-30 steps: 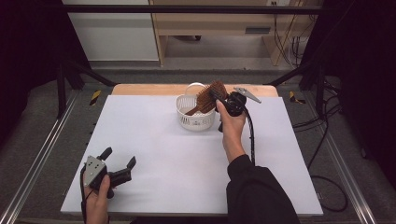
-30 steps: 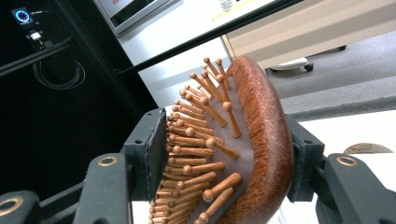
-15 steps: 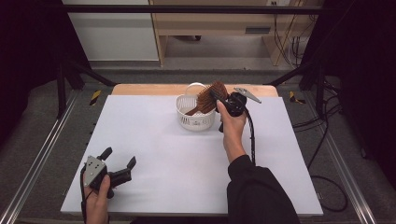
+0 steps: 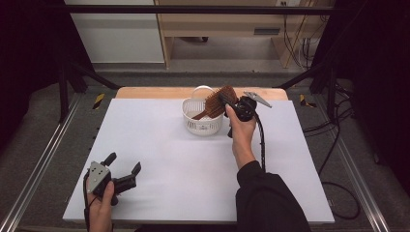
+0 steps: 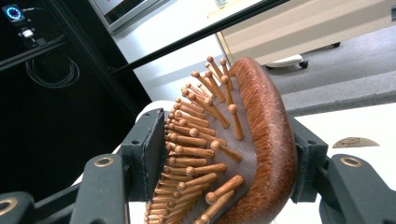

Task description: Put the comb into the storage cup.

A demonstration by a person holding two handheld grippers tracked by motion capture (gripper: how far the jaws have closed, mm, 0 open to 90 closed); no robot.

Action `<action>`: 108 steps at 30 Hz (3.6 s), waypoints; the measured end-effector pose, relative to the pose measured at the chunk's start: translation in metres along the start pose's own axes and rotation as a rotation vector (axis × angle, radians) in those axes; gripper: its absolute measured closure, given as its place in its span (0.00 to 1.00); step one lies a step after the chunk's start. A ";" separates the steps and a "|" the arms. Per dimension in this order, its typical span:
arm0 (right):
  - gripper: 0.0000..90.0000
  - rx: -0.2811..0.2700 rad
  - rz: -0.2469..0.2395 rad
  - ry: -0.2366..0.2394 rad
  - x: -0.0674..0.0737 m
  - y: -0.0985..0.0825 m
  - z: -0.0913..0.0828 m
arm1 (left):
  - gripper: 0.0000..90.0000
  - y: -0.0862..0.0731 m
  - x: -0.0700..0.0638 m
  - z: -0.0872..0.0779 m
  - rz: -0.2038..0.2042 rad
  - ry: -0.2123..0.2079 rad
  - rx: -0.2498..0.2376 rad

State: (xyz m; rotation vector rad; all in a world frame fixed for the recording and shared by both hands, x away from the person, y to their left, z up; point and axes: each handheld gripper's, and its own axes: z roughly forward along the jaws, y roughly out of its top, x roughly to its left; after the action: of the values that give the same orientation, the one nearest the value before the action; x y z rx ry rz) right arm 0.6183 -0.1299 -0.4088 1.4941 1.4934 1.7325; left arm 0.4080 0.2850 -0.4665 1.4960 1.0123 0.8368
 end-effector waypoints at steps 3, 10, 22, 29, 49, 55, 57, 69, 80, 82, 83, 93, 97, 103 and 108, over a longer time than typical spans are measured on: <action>0.44 0.000 0.003 -0.001 -0.001 0.000 0.000 | 0.04 0.000 0.000 0.000 0.000 0.000 0.000; 0.44 0.003 0.009 -0.004 -0.003 -0.001 -0.001 | 0.04 0.000 0.000 0.000 0.000 -0.001 0.000; 0.44 0.005 0.007 -0.007 -0.004 -0.001 -0.001 | 0.04 0.000 0.000 0.000 0.001 -0.002 0.001; 0.43 0.004 0.006 -0.012 -0.005 -0.001 -0.001 | 0.04 0.000 0.000 0.000 0.002 -0.003 0.002; 0.35 0.026 -0.016 -0.053 -0.010 0.001 -0.002 | 0.04 0.000 -0.002 0.001 0.005 -0.014 0.010; 0.27 0.031 -0.031 -0.055 -0.009 0.001 -0.003 | 0.04 0.000 -0.001 0.001 0.004 -0.014 0.010; 0.25 0.025 -0.037 -0.054 -0.009 0.001 -0.003 | 0.04 0.000 -0.001 0.001 0.004 -0.014 0.010; 0.21 -0.013 -0.055 -0.080 -0.009 0.007 -0.010 | 0.04 0.000 -0.001 0.001 0.004 -0.013 0.010; 0.19 -0.039 -0.124 -0.109 -0.003 0.011 -0.019 | 0.04 0.000 0.000 0.001 0.004 -0.012 0.008; 0.19 -0.030 -0.130 -0.108 -0.004 0.010 -0.020 | 0.03 0.000 0.001 0.000 -0.004 -0.008 0.002; 0.19 -0.023 -0.135 -0.111 -0.005 0.009 -0.020 | 0.03 0.000 0.002 0.000 -0.008 -0.010 0.003; 0.19 -0.024 -0.091 -0.074 -0.012 0.016 -0.028 | 0.02 0.001 0.007 -0.001 0.002 0.021 -0.021; 0.20 -0.025 -0.101 -0.068 -0.016 0.021 -0.033 | 0.03 0.000 0.009 -0.001 -0.005 0.061 -0.017; 0.19 -0.014 -0.105 -0.052 -0.022 0.023 -0.037 | 0.03 -0.002 0.010 0.000 -0.004 0.052 -0.006; 0.16 -0.017 -0.152 -0.064 -0.019 0.026 -0.039 | 0.02 -0.002 0.008 0.000 0.005 0.044 -0.004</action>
State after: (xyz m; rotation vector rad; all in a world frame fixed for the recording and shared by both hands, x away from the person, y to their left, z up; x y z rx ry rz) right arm 0.5991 -0.1724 -0.3886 1.3762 1.5137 1.5904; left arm 0.4106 0.2930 -0.4686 1.4825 1.0388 0.8780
